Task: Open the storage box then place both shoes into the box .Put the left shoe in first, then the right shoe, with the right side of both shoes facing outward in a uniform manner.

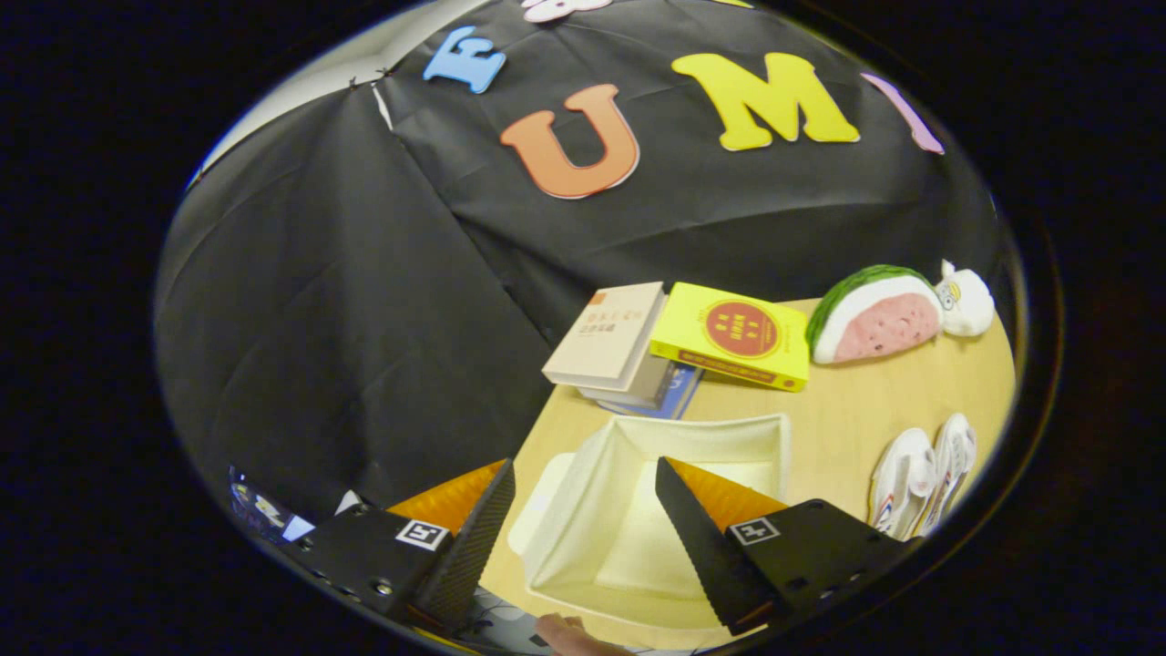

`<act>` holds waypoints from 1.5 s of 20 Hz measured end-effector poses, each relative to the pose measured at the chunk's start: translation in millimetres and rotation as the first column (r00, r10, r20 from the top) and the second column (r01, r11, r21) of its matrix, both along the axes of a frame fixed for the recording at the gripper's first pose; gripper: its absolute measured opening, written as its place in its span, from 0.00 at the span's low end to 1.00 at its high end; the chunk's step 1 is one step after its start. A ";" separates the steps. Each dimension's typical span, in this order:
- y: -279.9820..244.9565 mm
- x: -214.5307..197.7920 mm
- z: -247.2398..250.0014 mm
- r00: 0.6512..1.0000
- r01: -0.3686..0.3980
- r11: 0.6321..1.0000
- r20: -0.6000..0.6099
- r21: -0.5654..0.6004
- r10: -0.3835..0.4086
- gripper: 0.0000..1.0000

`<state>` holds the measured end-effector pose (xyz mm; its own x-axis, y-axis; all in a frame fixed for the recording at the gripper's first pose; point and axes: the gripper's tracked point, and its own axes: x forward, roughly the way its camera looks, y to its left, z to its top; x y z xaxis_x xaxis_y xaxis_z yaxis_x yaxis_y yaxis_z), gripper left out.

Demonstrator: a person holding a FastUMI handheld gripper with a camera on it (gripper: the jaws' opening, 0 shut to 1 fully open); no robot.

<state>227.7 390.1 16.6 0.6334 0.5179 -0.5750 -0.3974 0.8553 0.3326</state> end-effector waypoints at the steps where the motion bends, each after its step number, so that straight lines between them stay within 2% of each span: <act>1: -18.5 4.5 -7.1 1.000 0.020 1.000 -0.014 -0.015 -0.020 0.95; 7: -144.8 35.5 -55.5 0.990 0.138 0.977 -0.010 -0.160 -0.141 0.95; 9: -182.7 37.6 -72.8 0.987 0.154 0.965 -0.015 -0.213 -0.161 0.95; 14: -270.9 38.0 -107.6 0.974 0.215 0.910 0.005 -0.353 -0.228 0.95; 16: -302.4 35.5 -120.2 0.969 0.233 0.877 0.021 -0.420 -0.248 0.94; 19: -327.6 30.9 -135.9 0.972 0.222 0.858 0.037 -0.462 -0.231 0.90; 26: -355.5 47.3 -190.1 0.949 0.226 0.838 -0.081 -0.496 -0.304 0.86; 30: -354.3 67.2 -209.0 0.949 0.211 0.817 -0.089 -0.536 -0.303 0.57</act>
